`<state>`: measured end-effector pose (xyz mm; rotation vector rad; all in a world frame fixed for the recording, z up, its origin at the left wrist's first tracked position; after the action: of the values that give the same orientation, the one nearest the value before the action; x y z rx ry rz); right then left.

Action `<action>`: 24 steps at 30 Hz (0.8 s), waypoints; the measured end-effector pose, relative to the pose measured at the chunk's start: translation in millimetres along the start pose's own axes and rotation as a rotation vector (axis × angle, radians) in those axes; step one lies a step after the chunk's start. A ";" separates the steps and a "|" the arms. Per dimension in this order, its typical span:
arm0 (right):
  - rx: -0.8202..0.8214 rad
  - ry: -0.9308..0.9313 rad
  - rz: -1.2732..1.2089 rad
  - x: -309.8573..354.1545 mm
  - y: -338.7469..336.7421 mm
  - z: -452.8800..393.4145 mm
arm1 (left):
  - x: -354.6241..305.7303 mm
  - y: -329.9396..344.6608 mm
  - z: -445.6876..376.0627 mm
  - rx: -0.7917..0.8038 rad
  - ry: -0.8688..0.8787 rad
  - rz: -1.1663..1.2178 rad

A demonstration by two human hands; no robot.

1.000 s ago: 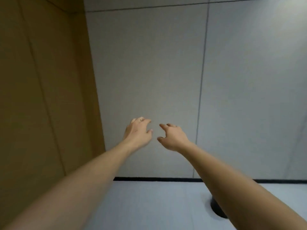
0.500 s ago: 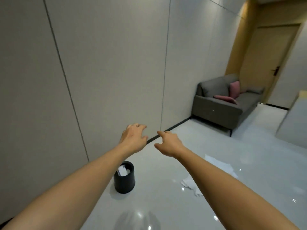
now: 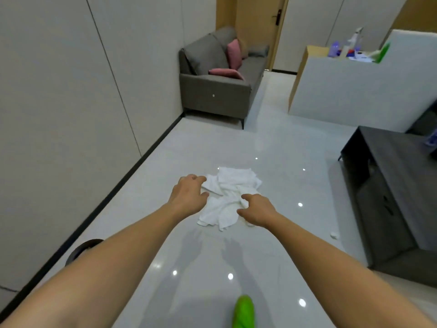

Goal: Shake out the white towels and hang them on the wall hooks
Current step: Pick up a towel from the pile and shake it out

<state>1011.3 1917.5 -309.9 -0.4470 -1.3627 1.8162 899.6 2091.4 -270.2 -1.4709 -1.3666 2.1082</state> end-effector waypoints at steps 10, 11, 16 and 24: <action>0.201 0.169 -0.122 -101.8 78.8 -221.3 | 63.7 128.4 -209.6 0.223 -0.124 0.001; 0.233 0.171 -0.131 -103.9 86.9 -243.4 | 74.9 138.0 -226.8 0.245 -0.157 0.000; 0.367 0.164 -0.149 -101.8 124.5 -335.1 | 128.9 173.8 -296.6 0.302 -0.278 0.019; 0.512 0.177 -0.192 -72.8 240.8 -454.5 | 246.0 269.2 -370.4 0.352 -0.389 0.101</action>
<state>1275.3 2126.1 -705.5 -0.1893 -0.7528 1.8310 1172.6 2308.0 -655.9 -1.0489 -0.9658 2.6354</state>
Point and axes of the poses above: each hand's wrist, its own z-axis away from the middle knuckle, its own y-axis out of the palm, x = y × z, the point moved 9 cm from there along -z, towards the middle knuckle, and after that the axes turned 14 degrees about z, right-handed, at the moved point
